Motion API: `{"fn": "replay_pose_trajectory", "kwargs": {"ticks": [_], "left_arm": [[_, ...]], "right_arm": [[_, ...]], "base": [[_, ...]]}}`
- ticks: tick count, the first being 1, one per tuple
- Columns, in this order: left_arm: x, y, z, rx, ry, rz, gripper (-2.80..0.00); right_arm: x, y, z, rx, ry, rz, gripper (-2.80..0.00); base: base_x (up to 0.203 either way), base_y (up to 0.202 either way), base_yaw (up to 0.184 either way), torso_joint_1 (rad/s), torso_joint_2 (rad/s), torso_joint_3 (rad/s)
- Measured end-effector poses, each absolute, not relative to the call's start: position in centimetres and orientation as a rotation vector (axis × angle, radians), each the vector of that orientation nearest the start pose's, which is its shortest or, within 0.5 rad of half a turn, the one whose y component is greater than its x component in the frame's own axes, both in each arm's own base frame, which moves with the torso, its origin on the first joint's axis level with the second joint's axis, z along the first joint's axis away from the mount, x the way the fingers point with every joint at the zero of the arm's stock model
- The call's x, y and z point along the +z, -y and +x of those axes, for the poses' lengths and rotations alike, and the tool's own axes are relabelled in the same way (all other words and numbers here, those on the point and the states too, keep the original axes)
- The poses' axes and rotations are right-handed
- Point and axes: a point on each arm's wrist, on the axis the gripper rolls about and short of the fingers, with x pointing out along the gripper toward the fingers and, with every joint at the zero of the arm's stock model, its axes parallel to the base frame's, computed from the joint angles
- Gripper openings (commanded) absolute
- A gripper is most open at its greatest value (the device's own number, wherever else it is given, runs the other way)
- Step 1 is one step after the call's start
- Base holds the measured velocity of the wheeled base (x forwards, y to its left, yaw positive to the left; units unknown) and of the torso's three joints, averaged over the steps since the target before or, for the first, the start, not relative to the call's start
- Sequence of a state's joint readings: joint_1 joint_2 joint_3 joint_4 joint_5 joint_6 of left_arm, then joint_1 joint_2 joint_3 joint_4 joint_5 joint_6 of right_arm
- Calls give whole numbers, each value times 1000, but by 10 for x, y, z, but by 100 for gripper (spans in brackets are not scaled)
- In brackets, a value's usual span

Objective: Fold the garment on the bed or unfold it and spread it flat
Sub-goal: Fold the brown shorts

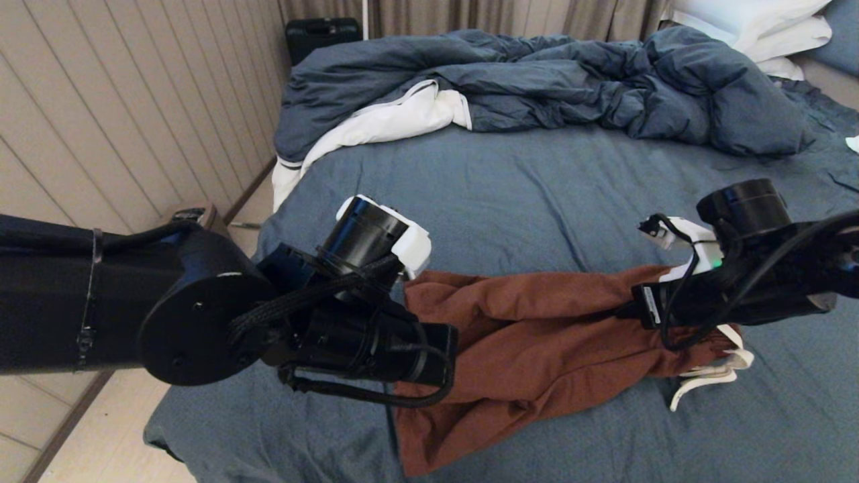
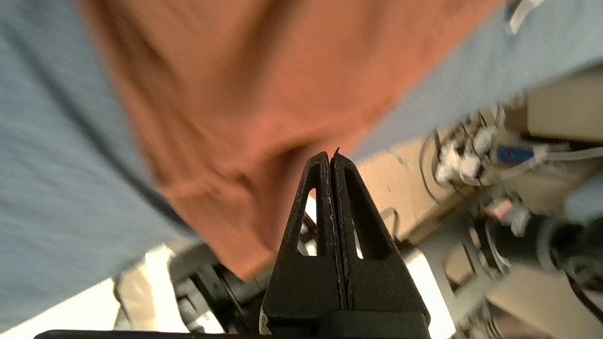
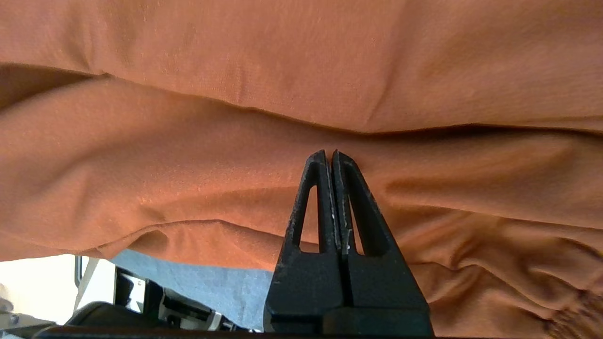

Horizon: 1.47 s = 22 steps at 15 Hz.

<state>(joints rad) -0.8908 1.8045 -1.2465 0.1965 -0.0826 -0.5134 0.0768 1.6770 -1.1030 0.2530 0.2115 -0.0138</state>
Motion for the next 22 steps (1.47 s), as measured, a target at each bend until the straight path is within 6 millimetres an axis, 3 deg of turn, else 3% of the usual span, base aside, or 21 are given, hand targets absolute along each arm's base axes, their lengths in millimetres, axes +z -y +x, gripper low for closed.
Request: {"fn": "replay_pose_trajectory", "kwargs": {"ticks": [4,8,16,22], "left_arm": [[186,278,182,-759,-983,-144,-280],[180,295,158,-817,-1023,-113,-280],[172,304,160,-812,-1025,-92,-280],[174,296,179,-763,-994,-129,-280]], "right_arm": [[181,-31,293,288,-860,40,-280],[176,-40,319,302,-848,40,-280],[186,-65,375,274,-760,56,-280],[196,-84,406,190,-686,191,-280]], "base": [[0,0,0,0,0,0],[0,0,0,0,0,0],[0,0,0,0,0,0],[0,0,0,0,0,0]]}}
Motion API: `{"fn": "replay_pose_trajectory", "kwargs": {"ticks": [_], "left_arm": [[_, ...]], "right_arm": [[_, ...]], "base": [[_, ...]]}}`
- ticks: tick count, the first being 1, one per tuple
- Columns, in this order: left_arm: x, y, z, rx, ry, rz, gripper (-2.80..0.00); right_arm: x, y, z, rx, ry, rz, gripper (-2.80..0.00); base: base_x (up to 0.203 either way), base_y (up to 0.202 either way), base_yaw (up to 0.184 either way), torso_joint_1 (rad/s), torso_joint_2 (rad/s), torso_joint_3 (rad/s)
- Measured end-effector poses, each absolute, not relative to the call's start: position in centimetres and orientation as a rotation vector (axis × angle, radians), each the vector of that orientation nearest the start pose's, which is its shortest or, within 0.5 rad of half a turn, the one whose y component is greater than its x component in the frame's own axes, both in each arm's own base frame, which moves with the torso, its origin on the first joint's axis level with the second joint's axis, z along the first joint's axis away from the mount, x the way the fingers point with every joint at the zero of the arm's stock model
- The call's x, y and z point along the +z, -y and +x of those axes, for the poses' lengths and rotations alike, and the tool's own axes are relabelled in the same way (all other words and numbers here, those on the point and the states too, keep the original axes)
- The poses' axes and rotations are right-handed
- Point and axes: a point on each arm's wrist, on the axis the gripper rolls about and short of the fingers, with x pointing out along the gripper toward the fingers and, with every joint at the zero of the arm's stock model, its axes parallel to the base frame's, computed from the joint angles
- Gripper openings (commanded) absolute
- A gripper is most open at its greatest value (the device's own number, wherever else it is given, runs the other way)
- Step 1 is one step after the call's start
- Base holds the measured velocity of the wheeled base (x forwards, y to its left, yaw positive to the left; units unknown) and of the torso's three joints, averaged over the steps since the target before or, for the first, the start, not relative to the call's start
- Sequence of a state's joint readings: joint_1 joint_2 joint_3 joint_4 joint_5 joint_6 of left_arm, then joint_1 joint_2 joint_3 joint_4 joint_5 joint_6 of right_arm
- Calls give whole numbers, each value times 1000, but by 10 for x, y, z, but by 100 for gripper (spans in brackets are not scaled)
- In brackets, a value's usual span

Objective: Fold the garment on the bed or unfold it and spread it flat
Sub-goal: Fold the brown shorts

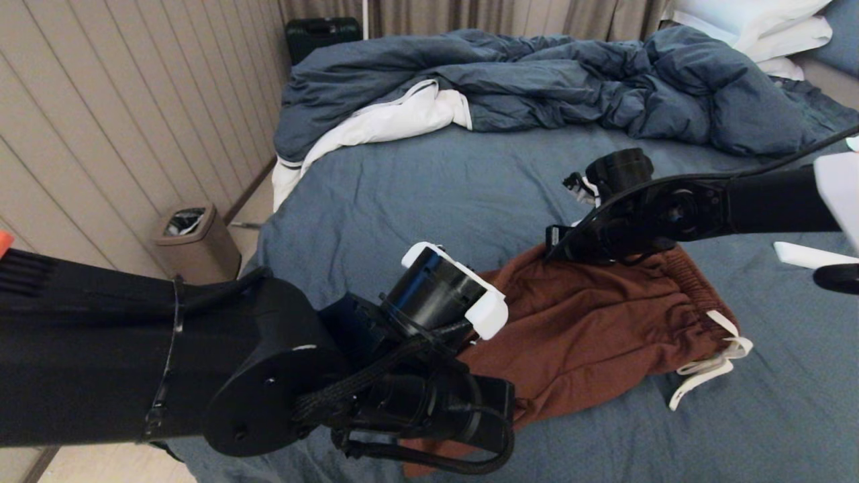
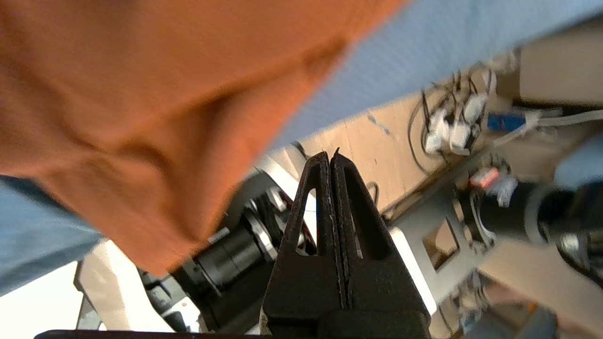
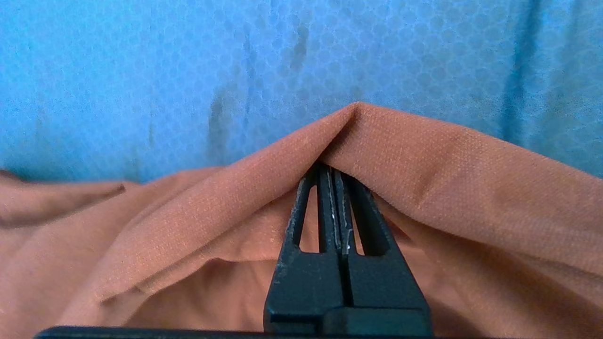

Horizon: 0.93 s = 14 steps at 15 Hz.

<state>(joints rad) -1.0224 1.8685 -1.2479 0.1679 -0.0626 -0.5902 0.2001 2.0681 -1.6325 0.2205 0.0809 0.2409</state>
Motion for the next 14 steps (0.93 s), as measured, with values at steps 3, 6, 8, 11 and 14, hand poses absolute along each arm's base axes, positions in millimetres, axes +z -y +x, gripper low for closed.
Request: {"fn": "replay_pose_trajectory", "kwargs": {"ticks": [3,6,8,11,14], "left_arm": [[178,289,197,-730,-955,-173,-280],[177,289,217,-706,-921,-208,-280],[163,296,230,-696,-918,-199,-280],[135,305,244,-679,-944,-153,-280],[126,302,272,-635,-927,-168,-280]], "right_arm": [[201,-84,396,192,-679,200,-280],[207,-82,378,196,-680,197,-280],[211,-78,363,196,-684,197,-280],[218,-74,346,198,-678,193,-280],[219,-71,329,204,-677,190,-280]], "base": [[0,0,0,0,0,0],[0,0,0,0,0,0],[0,0,0,0,0,0],[0,0,0,0,0,0],[0,0,0,0,0,0]]}}
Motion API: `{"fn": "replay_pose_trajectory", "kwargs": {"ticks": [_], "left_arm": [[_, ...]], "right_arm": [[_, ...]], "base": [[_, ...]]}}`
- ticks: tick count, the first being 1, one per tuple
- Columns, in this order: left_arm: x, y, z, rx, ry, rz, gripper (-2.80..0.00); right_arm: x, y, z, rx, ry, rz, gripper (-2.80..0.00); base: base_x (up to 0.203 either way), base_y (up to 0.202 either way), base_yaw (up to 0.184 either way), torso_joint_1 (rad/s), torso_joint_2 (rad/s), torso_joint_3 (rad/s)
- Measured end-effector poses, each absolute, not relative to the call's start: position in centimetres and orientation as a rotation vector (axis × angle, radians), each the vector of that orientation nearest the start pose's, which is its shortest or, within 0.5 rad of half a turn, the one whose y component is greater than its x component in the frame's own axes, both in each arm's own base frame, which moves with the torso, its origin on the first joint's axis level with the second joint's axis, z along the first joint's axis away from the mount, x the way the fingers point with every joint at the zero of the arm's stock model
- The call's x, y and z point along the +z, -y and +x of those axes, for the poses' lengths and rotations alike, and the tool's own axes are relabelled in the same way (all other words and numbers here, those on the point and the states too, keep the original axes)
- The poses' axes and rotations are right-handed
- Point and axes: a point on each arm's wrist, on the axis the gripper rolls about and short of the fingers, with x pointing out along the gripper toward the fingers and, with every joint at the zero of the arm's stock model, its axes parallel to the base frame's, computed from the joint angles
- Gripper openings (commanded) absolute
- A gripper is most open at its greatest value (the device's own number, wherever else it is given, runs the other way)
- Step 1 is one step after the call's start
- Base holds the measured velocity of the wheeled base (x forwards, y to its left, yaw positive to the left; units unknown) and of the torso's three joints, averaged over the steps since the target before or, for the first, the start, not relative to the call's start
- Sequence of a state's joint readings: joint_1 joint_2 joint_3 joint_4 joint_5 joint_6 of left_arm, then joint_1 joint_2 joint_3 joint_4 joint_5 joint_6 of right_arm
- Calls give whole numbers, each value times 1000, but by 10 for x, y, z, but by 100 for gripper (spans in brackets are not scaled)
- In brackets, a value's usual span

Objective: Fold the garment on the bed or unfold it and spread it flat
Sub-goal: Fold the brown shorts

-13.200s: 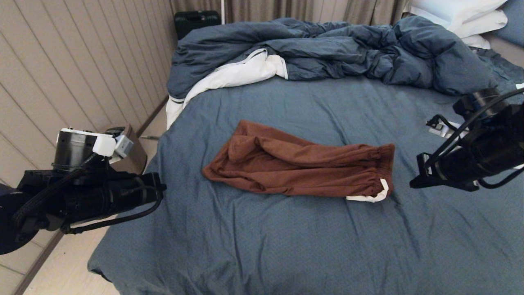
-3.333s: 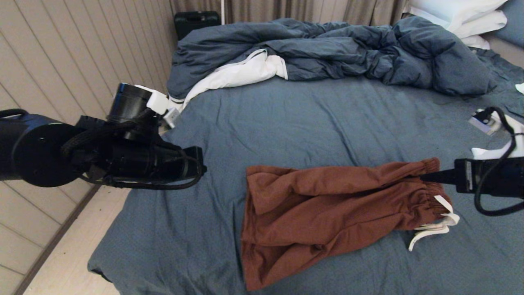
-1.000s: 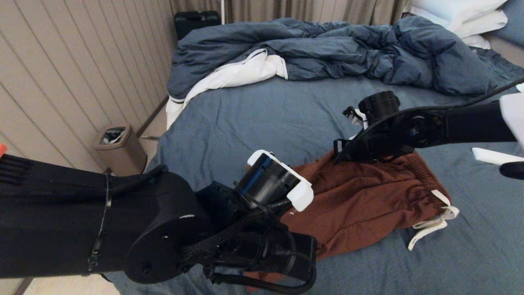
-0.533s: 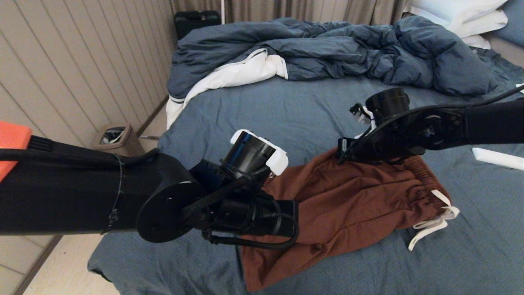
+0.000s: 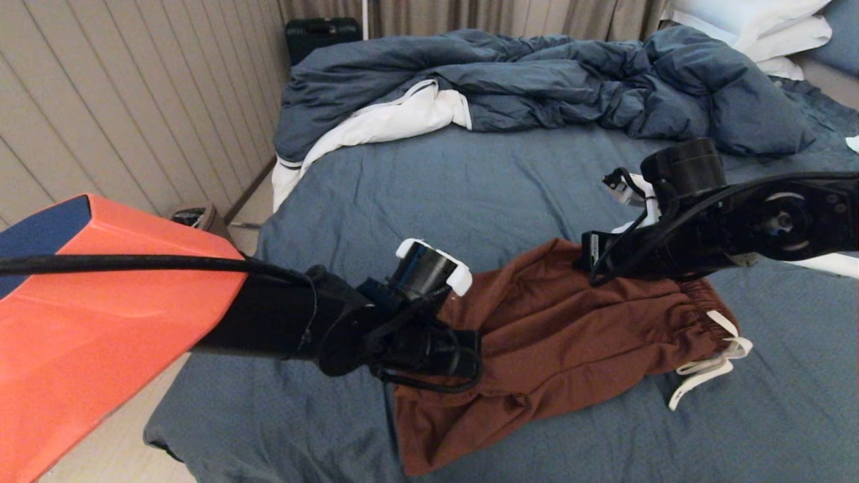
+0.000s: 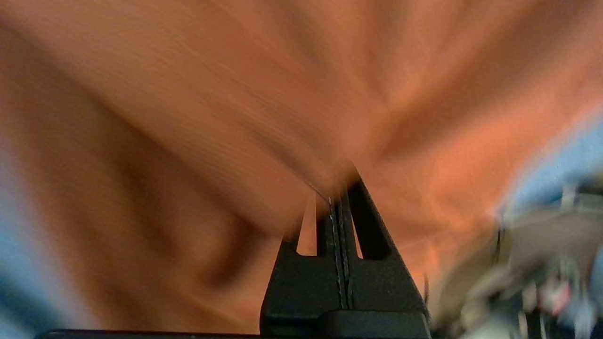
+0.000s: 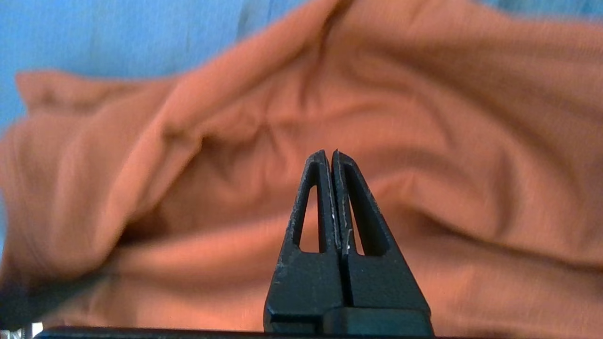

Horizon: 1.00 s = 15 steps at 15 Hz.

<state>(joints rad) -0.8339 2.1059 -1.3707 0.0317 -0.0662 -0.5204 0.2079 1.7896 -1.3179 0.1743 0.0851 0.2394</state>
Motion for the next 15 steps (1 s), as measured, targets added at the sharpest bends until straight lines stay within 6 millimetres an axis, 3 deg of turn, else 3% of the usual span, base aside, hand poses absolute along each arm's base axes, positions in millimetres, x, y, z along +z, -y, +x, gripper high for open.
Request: {"fn": "replay_pose_trajectory", "kwargs": {"ticks": [3,11,15], "left_arm": [[134,287,304,-592,-893,-232,-280],[166,279,307,-631,-850,-279,-280],[171,280,340,-598,-791,-370,-280]], "right_arm": [[212,-69,318,217,-630,184,-280],[196,-66,306,214,-649,176,-280],[195,-62,299,205,-656,177,-280]], "base": [[0,0,0,0,0,0],[0,0,0,0,0,0],[0,0,0,0,0,0]]}}
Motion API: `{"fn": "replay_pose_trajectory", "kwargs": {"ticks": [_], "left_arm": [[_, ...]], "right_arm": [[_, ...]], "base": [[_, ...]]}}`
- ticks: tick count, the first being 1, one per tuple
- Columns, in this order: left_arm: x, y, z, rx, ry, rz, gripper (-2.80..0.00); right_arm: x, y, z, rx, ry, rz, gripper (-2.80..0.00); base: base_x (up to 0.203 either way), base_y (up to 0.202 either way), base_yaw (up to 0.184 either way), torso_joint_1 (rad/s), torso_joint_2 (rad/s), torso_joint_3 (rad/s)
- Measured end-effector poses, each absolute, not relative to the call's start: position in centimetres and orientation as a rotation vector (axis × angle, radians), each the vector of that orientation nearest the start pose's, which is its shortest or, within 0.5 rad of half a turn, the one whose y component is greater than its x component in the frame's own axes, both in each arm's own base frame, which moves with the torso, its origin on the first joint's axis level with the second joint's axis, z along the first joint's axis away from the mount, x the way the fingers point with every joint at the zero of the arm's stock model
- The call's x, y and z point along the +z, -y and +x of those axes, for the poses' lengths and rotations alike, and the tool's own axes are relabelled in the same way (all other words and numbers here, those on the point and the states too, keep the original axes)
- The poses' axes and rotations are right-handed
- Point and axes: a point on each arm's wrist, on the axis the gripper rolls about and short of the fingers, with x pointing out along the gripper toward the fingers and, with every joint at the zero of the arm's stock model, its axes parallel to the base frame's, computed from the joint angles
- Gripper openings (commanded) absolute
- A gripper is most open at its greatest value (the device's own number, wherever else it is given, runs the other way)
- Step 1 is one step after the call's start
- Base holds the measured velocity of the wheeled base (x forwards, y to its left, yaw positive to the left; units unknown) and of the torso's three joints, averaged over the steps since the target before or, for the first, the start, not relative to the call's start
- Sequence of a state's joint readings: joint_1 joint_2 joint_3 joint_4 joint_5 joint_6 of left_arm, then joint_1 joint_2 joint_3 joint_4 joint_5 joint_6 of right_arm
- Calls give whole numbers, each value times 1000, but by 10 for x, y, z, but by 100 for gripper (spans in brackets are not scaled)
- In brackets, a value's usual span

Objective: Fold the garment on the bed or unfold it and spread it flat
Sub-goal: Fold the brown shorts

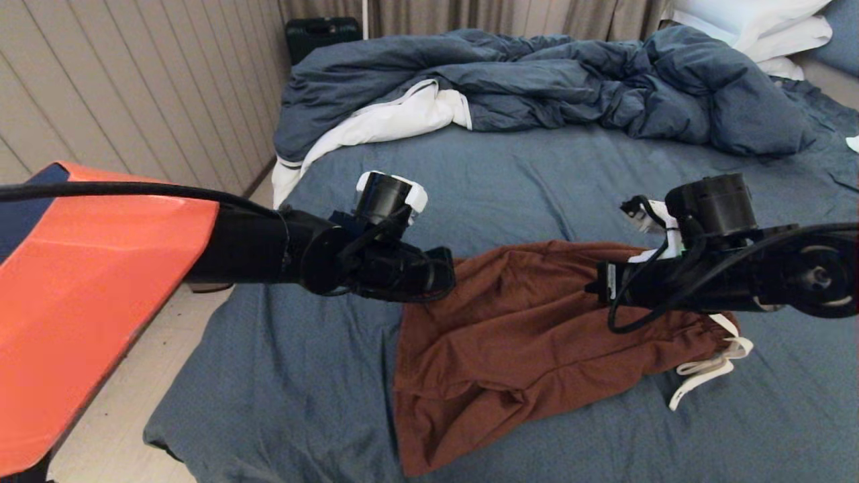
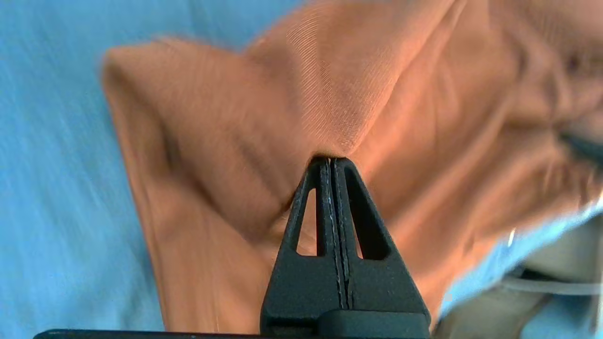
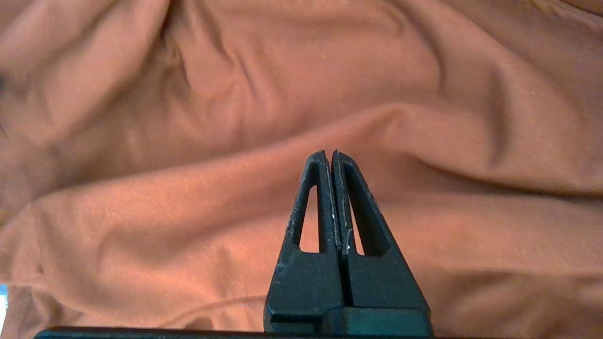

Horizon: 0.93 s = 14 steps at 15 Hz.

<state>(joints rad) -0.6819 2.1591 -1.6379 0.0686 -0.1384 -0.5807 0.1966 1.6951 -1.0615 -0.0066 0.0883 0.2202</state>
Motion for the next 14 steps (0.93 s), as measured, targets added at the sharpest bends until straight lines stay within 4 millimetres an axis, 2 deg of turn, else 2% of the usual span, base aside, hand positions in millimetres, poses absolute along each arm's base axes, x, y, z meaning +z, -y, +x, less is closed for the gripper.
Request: {"fn": "replay_pose_trajectory", "kwargs": {"ticks": [3,7,10,12,13,14], "left_arm": [[176,274,368,-563,-736,-424,-280],[194,240,405,-457,-663,-523,-280],[221,218,401,-420,-636,-581,-280],[235,204,383,-402,-666,-579,-280],[234,197,370,-388,-708,-566,-280],[230,190,357,-374,-751,-549,-280]], "right_arm": [[198,-57,291,198,-648,180,-280],[200,-54,282,192,-643,184,-280],[204,-52,275,191,-632,184,-280],[209,-42,269,162,-626,188,-280],[211,-33,266,133,-643,186,-280],[212,-24,263,101,-673,182,0]], "base": [[0,0,0,0,0,0],[0,0,0,0,0,0],[0,0,0,0,0,0],[0,0,0,0,0,0],[0,0,0,0,0,0],[0,0,0,0,0,0]]}}
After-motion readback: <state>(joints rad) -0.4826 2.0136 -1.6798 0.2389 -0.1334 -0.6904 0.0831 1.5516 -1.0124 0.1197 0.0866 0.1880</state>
